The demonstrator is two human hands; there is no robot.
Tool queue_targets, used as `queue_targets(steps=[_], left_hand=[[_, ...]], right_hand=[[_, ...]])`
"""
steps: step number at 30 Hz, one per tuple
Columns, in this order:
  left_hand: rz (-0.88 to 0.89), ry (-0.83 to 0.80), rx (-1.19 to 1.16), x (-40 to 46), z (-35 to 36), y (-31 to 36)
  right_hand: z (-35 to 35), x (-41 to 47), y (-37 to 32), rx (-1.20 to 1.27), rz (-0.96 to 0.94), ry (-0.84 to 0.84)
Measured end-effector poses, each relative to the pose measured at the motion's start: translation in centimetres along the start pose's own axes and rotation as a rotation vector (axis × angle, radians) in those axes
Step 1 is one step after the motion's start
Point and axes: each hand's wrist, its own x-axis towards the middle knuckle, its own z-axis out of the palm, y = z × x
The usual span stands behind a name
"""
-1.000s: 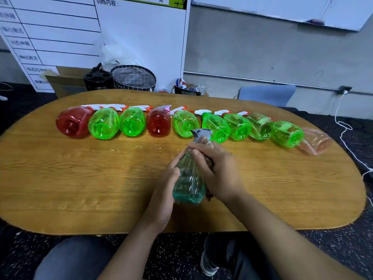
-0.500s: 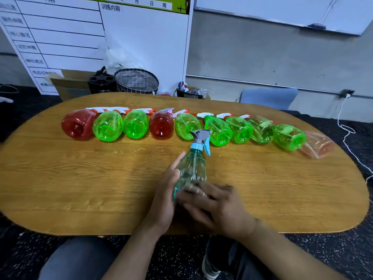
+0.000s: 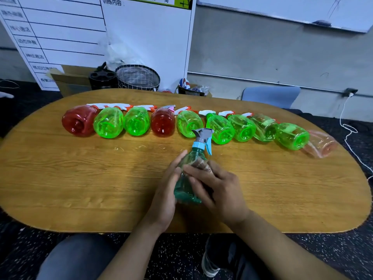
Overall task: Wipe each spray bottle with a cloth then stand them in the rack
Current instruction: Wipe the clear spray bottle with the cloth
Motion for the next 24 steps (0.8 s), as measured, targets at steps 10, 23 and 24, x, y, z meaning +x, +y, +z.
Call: queue_targets(steps=[10,23,24], left_hand=[[0.034,0.045,0.094,-0.5,0.4,1.4],[-0.015,-0.021,0.041,-0.2,0.3,0.4],[-0.007,-0.023,0.052,-0.2,0.2,0.1]], right_hand=[[-1.6,-2.7,-0.9,-0.066,-0.203,-0.151],[-2.2,3.8,1.7,-0.037,0.350,0.117],[-1.7,3.9,1.7,-0.047,0.360,0.098]])
